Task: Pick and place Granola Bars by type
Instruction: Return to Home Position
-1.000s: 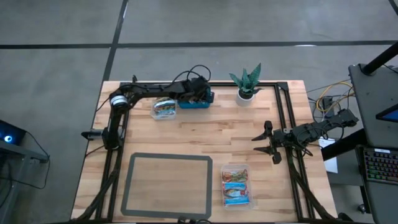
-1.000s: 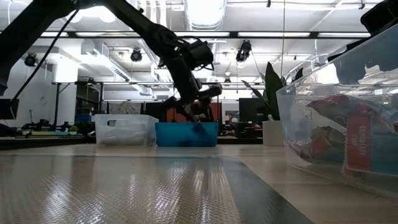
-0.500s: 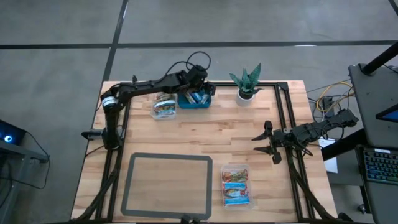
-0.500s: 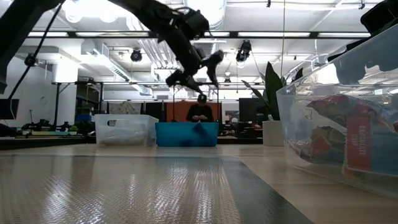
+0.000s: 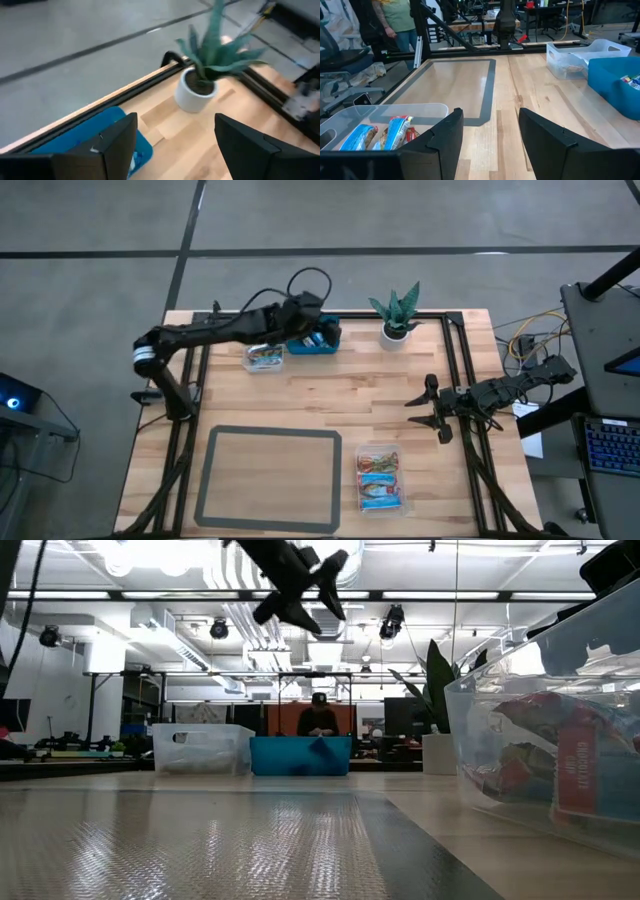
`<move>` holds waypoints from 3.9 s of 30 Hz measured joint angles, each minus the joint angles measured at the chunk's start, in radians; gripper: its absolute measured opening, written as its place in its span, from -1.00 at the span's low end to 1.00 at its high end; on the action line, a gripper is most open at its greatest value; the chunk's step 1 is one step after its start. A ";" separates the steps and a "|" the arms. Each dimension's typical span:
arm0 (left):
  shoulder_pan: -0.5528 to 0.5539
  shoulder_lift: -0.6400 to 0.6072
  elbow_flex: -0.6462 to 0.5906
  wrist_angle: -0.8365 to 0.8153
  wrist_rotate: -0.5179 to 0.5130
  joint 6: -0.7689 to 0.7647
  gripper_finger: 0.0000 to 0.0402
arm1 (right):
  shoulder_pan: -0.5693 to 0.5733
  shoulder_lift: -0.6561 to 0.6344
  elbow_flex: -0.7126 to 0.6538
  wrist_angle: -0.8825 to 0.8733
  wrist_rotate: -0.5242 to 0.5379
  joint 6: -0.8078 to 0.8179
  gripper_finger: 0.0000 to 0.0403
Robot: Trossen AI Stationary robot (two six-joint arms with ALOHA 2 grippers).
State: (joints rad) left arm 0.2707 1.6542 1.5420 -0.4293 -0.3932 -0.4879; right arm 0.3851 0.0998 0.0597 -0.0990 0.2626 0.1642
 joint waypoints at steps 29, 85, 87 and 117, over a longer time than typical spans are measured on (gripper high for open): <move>-0.171 -0.841 -0.989 0.433 0.510 0.064 0.22 | 0.000 0.001 0.000 0.000 0.000 0.000 -0.09; -0.248 -1.654 -1.534 0.466 0.520 0.012 0.22 | 0.000 0.001 0.000 0.000 0.000 0.000 -0.09; -0.248 -1.654 -1.534 0.467 0.520 0.012 0.22 | 0.000 0.001 0.000 0.000 0.000 0.000 -0.09; -0.248 -1.651 -1.534 0.467 0.523 0.013 0.22 | 0.000 0.001 0.000 0.000 0.000 0.000 -0.09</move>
State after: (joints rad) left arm 0.0223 0.0029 0.0082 0.0372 0.1299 -0.4751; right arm 0.3851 0.1009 0.0597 -0.0990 0.2630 0.1642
